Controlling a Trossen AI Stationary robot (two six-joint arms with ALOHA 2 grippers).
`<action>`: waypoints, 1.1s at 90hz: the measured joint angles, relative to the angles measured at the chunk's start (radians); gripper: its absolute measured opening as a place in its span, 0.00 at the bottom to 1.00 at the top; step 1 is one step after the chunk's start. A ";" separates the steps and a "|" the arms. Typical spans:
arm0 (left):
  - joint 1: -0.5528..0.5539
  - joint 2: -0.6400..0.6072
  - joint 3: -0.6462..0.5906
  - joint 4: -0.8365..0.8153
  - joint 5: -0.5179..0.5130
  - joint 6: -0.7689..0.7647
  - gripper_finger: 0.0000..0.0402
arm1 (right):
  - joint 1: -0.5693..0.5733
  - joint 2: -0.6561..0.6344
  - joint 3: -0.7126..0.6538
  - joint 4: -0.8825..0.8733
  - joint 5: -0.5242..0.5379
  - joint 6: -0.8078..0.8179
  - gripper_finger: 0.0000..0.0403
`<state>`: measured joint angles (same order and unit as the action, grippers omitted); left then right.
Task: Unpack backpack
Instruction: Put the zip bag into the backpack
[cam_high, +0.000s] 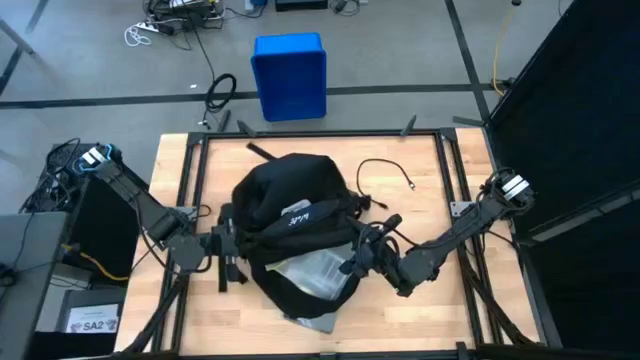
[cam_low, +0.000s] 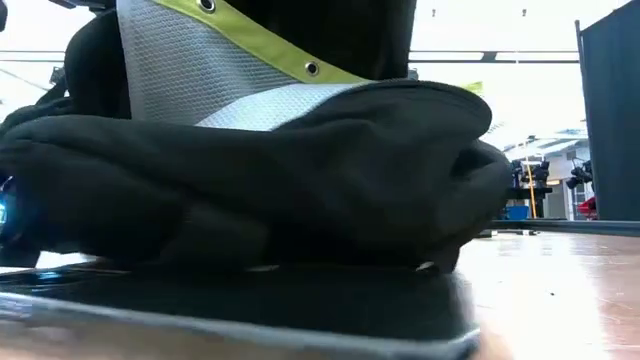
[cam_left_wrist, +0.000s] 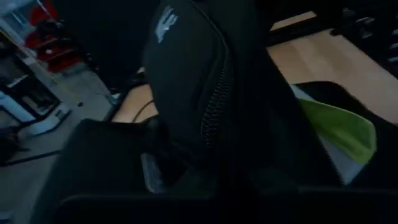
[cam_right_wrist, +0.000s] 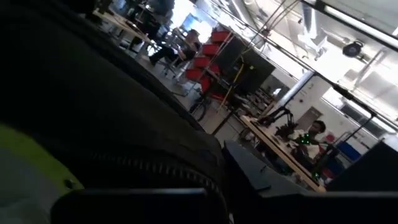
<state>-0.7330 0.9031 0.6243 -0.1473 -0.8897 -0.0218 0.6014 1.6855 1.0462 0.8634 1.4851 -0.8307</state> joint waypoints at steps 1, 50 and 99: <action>0.000 0.000 0.000 0.003 -0.004 0.004 0.00 | 0.000 0.000 0.000 0.000 0.001 0.000 0.00; 0.000 -0.002 0.039 0.220 -0.284 0.317 0.41 | -0.069 0.004 0.000 -0.002 -0.020 0.027 0.00; -0.023 0.001 0.132 0.370 -0.111 0.445 0.68 | -0.066 0.006 0.001 -0.001 -0.012 0.028 0.00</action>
<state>-0.7560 0.9046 0.7566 0.2227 -1.0004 0.4229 0.5358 1.6916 1.0469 0.8627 1.4734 -0.8024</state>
